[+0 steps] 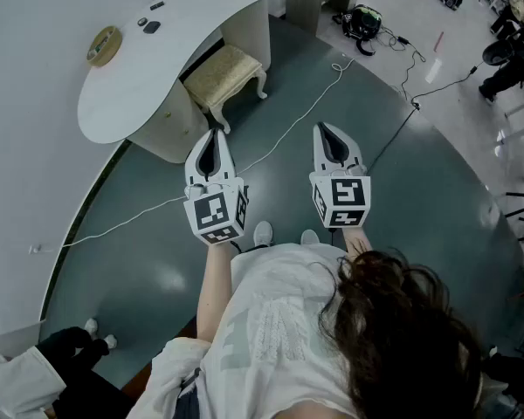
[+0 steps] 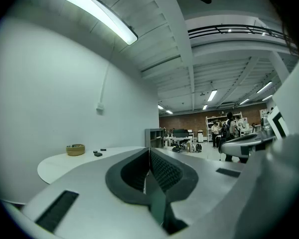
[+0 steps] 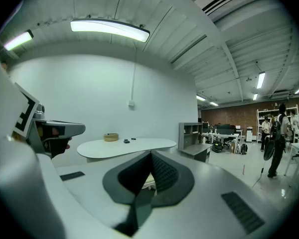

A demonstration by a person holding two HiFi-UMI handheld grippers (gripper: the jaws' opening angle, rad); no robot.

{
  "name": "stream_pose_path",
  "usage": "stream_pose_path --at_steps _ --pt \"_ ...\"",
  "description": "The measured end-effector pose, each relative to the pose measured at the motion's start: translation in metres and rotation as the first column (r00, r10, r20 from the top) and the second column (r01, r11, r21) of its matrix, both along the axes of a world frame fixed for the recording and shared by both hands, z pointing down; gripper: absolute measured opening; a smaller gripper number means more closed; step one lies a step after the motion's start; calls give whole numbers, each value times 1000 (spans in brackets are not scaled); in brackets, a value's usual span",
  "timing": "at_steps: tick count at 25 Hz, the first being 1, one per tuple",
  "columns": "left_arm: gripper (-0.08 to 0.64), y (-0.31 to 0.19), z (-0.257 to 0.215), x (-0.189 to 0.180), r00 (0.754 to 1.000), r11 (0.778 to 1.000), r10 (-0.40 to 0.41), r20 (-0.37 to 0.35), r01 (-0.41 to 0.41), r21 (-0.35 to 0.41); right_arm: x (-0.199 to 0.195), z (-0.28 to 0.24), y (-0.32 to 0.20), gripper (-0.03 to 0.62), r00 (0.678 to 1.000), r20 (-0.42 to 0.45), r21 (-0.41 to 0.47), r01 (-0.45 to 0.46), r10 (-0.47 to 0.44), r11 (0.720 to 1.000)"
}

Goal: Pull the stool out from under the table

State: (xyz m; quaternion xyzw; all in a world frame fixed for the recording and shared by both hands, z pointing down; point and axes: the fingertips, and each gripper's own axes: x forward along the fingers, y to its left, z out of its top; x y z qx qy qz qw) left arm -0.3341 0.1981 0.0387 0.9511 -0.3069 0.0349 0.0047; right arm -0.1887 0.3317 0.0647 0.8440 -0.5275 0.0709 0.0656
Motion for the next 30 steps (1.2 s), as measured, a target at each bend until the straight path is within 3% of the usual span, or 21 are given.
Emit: stream_pose_path --at_steps 16,22,30 --pt "28 -38 20 -23 999 999 -6 -46 4 -50 -21 14 -21 29 999 38 12 -22 21 1000" --pt "28 -66 26 -33 998 999 42 -49 -43 -19 -34 28 -49 29 997 58 5 -56 56 998" --pt "28 -118 37 1 997 996 78 -21 -79 -31 -4 39 -82 29 988 100 1 -118 117 993"
